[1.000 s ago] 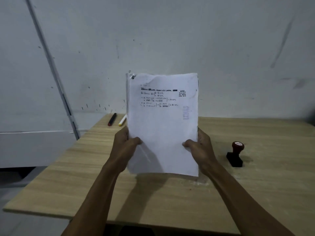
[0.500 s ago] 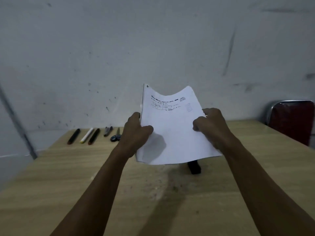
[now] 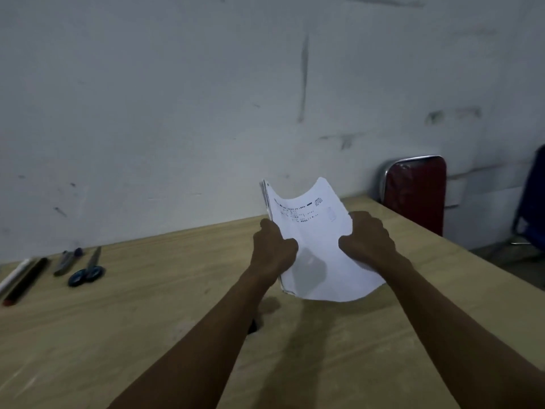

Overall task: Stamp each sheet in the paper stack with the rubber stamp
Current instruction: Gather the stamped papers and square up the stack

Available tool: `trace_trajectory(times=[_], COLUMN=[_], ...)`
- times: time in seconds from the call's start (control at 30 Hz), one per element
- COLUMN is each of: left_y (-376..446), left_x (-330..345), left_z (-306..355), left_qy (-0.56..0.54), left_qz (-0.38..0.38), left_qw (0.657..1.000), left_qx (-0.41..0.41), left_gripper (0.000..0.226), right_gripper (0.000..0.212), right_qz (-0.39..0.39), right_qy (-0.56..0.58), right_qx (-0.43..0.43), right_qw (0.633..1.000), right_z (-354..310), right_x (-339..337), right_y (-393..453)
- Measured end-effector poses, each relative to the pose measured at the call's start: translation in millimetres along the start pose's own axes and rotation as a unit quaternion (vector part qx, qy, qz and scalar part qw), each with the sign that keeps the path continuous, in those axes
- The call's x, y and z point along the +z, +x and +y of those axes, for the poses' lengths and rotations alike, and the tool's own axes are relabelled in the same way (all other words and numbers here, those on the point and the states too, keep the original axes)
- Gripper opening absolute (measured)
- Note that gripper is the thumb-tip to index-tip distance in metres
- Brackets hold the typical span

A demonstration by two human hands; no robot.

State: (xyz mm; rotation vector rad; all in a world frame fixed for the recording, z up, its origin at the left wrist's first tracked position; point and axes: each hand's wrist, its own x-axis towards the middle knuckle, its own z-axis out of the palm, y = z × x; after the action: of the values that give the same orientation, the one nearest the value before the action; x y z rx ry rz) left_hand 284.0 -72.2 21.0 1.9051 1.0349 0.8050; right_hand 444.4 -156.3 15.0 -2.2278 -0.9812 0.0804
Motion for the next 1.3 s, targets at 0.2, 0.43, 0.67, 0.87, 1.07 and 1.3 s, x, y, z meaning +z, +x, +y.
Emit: trace_trajectory(times=[0.2,0.43,0.67,0.87,1.07,1.3], left_y=[15.8,56.7,112.2,146.7,163.0,170.1], left_x=[70.4,128.4,167.2,194.3,209.1,217.5], left_z=[-19.9,-27.2,-21.6,-17.2,-13.8,-5.3], left_qy=[-0.009,-0.050,-0.078,-0.102,-0.105,-0.122], left_qz=[-0.037,-0.027,-0.009,0.001,0.010,0.013], left_qw=[0.997,0.992,0.990,0.986,0.984,0.980], left_qx=[-0.074,-0.114,-0.119,-0.135,-0.145,-0.155], left_gripper=[0.038,0.036,0.043,0.040,0.040,0.041], right_gripper=[0.028,0.025,0.041,0.041,0.040,0.037], right_qz=[-0.036,-0.042,-0.057,-0.049,-0.052,-0.057], right_qy=[-0.031,-0.062,-0.149,-0.169,-0.186,-0.180], right_qx=[0.043,0.069,0.077,0.084,0.092,0.087], right_qw=[0.998,0.995,0.984,0.981,0.977,0.978], right_z=[60.5,109.0,124.0,136.0,140.2,142.5], right_x=[13.1,23.6,27.9,34.8,39.4,34.5], right_y=[36.2,91.1,146.7,183.6,202.6,212.7])
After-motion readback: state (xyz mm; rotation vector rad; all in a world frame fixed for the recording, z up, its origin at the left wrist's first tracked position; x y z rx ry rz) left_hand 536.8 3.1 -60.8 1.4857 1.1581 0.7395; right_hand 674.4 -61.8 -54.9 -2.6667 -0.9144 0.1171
